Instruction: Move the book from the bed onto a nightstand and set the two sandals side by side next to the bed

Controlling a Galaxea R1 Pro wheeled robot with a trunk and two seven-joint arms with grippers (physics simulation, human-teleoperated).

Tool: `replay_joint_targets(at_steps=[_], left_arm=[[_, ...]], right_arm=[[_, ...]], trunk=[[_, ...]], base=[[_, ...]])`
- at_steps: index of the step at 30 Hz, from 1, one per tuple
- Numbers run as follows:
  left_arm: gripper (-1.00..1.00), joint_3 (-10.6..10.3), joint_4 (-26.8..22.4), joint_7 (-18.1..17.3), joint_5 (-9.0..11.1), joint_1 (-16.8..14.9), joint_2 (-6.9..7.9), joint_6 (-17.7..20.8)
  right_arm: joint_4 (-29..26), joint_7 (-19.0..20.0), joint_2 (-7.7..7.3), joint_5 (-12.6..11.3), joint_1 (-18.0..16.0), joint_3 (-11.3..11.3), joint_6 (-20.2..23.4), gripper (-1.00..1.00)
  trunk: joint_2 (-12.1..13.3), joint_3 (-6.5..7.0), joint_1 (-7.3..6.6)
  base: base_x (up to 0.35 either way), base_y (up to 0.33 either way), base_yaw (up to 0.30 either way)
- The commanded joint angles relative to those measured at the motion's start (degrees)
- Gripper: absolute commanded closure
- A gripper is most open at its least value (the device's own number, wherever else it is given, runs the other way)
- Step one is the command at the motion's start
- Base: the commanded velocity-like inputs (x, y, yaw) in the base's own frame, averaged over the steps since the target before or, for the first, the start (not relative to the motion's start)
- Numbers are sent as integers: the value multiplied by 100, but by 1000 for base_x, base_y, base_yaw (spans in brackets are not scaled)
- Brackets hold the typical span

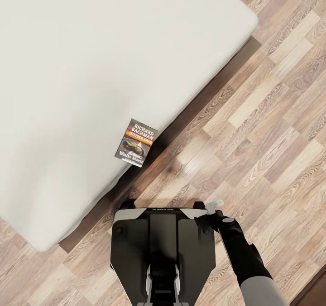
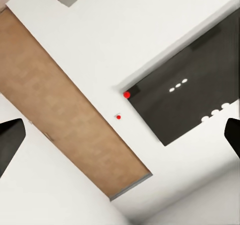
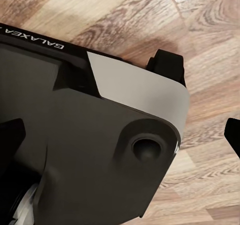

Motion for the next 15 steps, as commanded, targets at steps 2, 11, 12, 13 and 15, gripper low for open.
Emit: replay_joint_targets(at_steps=[2,11,12,13,15], left_arm=[[-100,-43,-5,-22,25,10,-59,44],[-100,-40,-2,-22,25,24,-208,19],[-100,-39,-2,-22,25,25,-214,18],[-100,-39,-2,-22,25,25,-219,18],[-100,-39,-2,-22,28,26,-226,15]], right_arm=[[-11,35,4,63,0,-25,10,-100],[-17,23,-2,75,2,-32,3,-100],[-27,29,-2,76,2,-33,3,-100],[-41,36,-4,76,2,-40,3,-100],[-68,47,-5,75,2,-64,7,-100]], trunk=[[-9,-5,4],[-9,-5,4],[-9,-5,4],[-9,-5,4],[-9,-5,4]], base=[[0,0,0],[0,0,0],[0,0,0],[0,0,0],[0,0,0]])
